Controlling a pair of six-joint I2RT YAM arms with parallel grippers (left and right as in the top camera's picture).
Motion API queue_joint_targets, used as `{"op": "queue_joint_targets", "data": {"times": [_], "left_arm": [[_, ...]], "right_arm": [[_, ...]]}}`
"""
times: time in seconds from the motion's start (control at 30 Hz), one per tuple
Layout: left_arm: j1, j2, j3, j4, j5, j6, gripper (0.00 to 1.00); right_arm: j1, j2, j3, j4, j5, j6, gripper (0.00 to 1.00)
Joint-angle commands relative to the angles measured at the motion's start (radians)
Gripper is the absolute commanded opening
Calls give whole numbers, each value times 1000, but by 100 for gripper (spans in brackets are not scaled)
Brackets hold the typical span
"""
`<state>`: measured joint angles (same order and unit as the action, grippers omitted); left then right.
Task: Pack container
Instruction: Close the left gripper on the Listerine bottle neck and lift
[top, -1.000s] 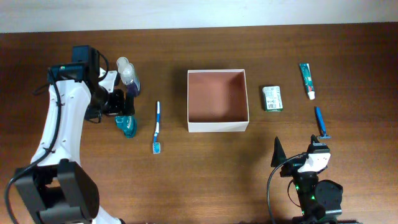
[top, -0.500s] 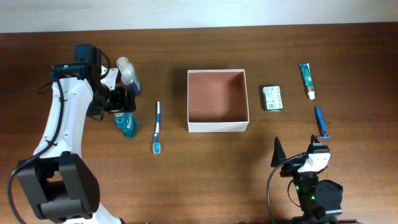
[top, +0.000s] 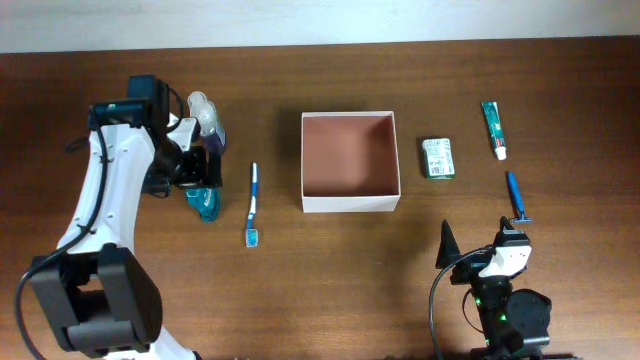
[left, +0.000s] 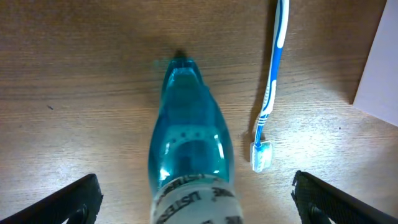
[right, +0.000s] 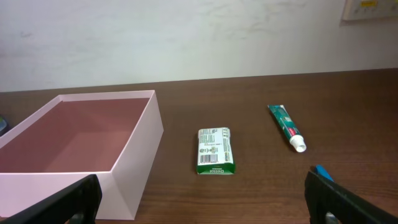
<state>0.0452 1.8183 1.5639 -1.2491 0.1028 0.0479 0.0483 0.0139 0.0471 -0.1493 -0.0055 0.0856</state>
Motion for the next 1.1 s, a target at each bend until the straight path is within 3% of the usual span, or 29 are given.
{"op": "queue_joint_targets", "data": {"times": [0.0,0.17,0.63,0.83,1.07], "left_arm": [[-21,9,14,9,-17,-16,99],[-51,12,14,25,-116,-90,99],[-51,30,6,26,-95,-112,99],[-51,35,6,27,-92,-112,64],[-51,35,6,30,-92,-112,65]], "right_arm": [[-5,-11,-9,1,-9,-3,99],[-5,-11,-9,1,-9,-3,99],[-5,-11,-9,1,-9,-3,99],[-5,-11,-9,1,-9,-3,98],[-5,-11,-9,1,-9,-3,98]]}}
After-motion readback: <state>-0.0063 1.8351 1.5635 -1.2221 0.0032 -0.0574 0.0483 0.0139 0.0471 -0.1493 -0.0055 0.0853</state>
